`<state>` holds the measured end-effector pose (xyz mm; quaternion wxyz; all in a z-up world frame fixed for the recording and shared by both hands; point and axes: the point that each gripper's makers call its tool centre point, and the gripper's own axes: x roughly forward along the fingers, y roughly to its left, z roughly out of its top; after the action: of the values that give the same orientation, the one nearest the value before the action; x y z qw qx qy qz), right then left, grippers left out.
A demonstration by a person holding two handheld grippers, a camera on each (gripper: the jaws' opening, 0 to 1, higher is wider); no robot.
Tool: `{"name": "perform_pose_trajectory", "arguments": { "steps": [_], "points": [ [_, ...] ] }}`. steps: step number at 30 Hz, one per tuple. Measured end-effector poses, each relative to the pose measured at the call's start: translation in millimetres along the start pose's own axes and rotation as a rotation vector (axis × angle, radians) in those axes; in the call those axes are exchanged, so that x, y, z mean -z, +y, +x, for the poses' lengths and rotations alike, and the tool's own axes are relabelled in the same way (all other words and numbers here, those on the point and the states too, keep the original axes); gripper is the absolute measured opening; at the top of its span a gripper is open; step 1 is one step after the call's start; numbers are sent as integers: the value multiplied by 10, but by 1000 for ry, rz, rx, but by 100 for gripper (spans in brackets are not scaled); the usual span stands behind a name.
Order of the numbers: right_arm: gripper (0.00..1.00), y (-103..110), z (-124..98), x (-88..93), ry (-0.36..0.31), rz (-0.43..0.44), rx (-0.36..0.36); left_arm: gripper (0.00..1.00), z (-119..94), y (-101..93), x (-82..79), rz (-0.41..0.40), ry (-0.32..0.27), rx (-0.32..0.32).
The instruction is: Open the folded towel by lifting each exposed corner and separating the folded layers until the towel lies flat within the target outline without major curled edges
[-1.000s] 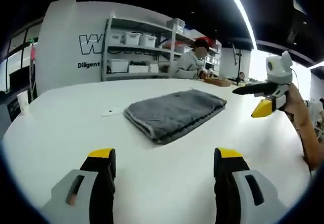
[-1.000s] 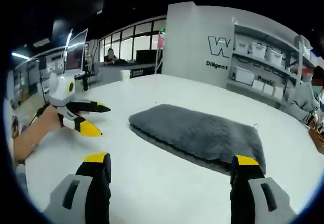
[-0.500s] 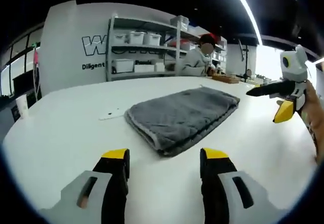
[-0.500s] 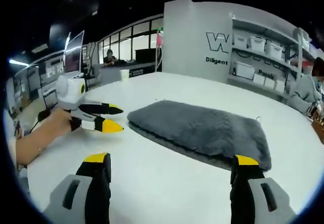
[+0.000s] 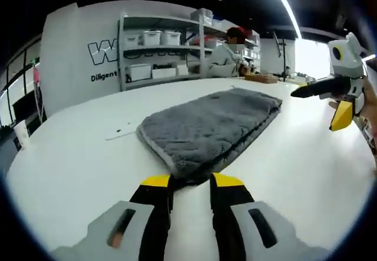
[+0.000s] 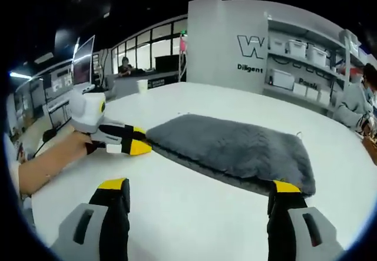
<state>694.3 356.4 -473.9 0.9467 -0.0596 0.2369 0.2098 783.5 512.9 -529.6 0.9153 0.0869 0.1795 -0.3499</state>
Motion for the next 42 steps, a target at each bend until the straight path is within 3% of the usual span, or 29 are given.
{"name": "perform_pose_trajectory", "arguments": {
  "steps": [10,19,30,42],
  "points": [
    [97,7,8,20,10,-5,3,6,-1,10,-44,-21,-34,9],
    [97,18,20,56,23,-5,0,4,-34,-3,-71,75,-22,-22],
    [97,29,31,75,26,-1,-4,4,-89,91,-47,54,-11,-28],
    [98,32,65,111,43,-7,-5,4,-340,396,10,41,-15,-90]
  ]
}}
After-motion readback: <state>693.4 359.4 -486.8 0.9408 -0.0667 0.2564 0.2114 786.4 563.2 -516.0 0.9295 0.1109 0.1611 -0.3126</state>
